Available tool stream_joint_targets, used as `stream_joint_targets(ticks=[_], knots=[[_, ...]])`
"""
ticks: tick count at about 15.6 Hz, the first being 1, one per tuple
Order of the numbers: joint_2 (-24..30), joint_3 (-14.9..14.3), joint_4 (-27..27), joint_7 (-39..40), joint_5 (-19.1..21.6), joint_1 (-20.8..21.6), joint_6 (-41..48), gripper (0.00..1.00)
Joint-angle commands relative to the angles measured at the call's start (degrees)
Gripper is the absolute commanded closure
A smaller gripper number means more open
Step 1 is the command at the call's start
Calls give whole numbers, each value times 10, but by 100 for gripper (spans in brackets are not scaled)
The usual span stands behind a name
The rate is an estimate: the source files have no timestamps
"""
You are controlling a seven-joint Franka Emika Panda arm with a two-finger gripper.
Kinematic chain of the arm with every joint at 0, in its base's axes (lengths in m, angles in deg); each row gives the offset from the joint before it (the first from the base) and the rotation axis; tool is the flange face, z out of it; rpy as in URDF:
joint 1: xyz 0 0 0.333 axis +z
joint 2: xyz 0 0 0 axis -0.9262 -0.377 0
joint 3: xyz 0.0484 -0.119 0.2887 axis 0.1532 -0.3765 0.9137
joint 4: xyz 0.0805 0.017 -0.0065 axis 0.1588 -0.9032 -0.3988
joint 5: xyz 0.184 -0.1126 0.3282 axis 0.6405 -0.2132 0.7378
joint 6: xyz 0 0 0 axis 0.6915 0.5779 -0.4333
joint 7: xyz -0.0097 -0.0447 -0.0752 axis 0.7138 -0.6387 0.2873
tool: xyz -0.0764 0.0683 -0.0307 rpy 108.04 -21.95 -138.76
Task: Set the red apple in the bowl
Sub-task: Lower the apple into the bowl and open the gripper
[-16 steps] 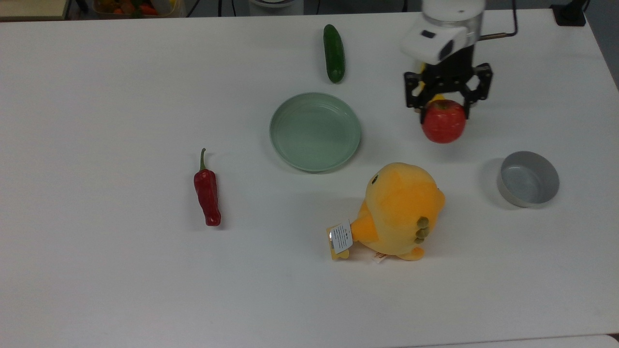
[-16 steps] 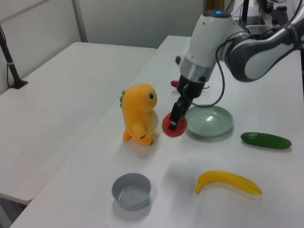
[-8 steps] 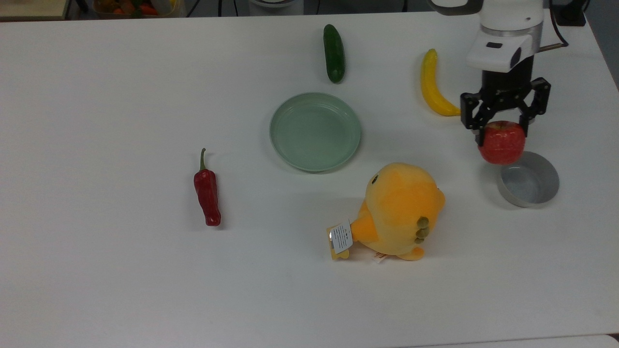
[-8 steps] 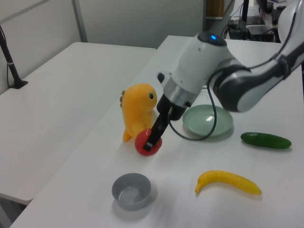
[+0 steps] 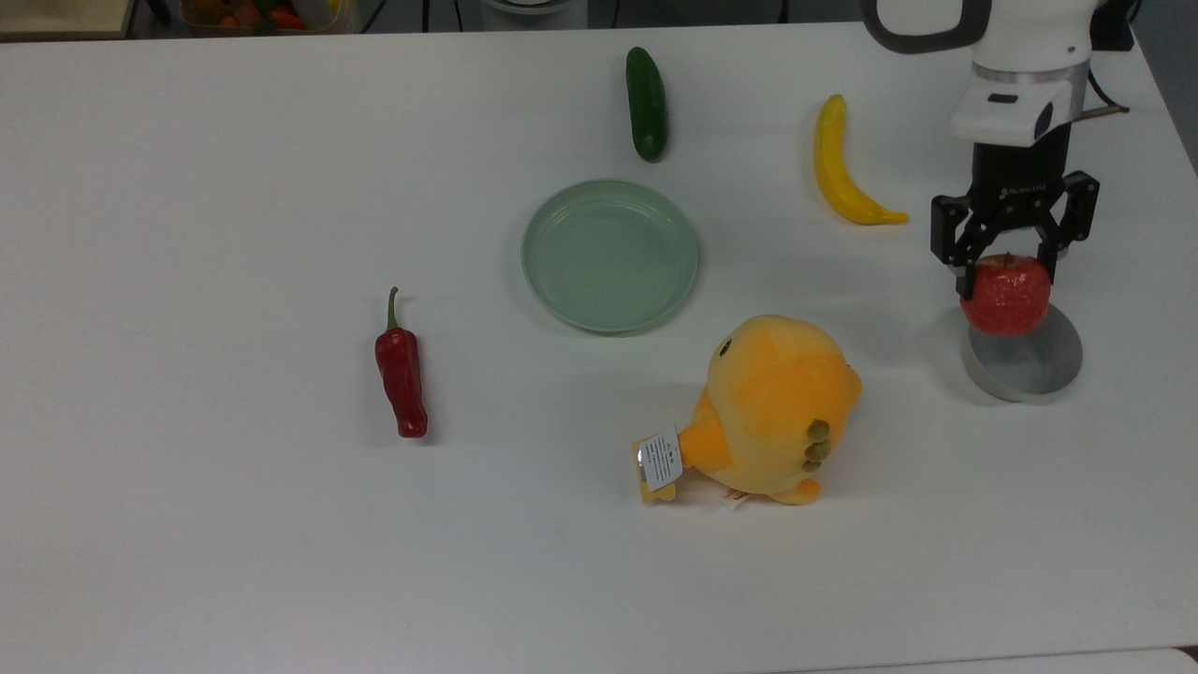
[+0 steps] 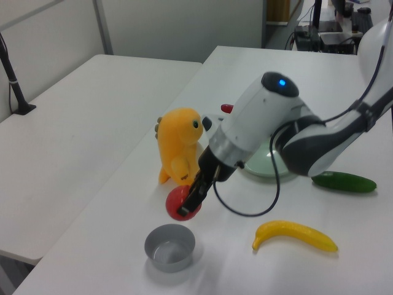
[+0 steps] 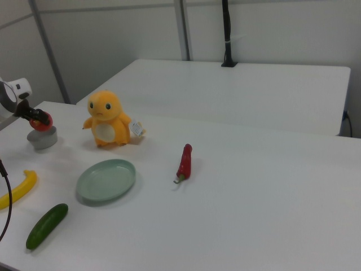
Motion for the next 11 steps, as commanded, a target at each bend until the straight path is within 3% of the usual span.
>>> stream_joint_targets(ticks=[1, 10, 11], knots=[[-48, -36, 48, -27, -14, 34, -28, 68], [-85, -41, 54, -85, -94, 42, -95, 67], [-85, -40, 57, -85, -96, 43, -95, 59]])
